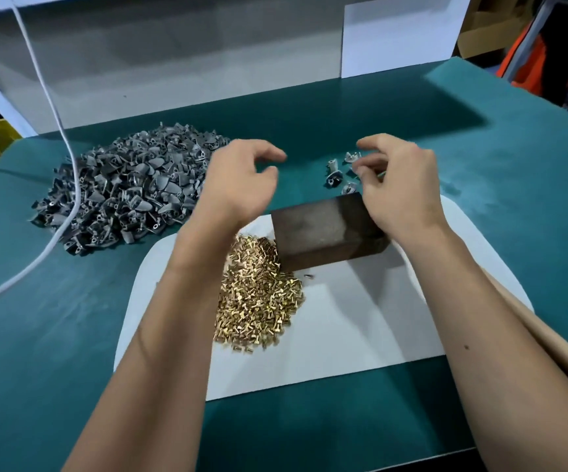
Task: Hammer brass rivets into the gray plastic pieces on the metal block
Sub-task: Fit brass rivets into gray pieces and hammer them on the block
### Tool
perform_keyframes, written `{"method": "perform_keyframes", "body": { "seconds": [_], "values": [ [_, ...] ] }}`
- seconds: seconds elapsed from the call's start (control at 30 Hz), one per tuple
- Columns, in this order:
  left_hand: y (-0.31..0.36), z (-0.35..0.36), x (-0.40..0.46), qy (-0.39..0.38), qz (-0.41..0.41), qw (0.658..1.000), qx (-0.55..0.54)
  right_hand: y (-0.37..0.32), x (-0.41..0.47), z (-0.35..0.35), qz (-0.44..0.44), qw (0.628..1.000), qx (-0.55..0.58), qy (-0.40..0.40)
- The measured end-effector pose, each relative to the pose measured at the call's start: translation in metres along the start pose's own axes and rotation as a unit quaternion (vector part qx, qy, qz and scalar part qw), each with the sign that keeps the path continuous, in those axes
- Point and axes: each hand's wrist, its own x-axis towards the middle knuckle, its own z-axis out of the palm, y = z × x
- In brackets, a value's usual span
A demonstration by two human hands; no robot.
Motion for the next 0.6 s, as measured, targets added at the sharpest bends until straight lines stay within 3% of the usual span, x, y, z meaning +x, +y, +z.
{"method": "perform_keyframes", "body": {
  "seconds": [0.13,0.27,0.33,0.43,0.6],
  "values": [
    [-0.048,-0.028,-0.035,0.080,-0.049,0.996,-0.012,-0.037,-0.021,0.007,-0.149,0.988,0.001,-0.035],
    [-0.086,-0.042,-0.057,0.115,-0.088,0.989,-0.003,-0.084,-0.042,0.027,-0.306,0.917,-0.066,-0.249],
    [-0.097,-0.046,-0.061,0.106,-0.099,0.989,-0.003,-0.100,-0.049,0.040,-0.332,0.868,-0.131,-0.345],
    [-0.107,-0.046,-0.063,0.057,-0.095,0.994,-0.006,-0.109,-0.056,0.057,-0.345,0.822,-0.202,-0.407],
    [-0.105,-0.044,-0.064,0.006,-0.095,0.995,0.005,-0.111,-0.056,0.068,-0.308,0.829,-0.176,-0.432]
  ]
}}
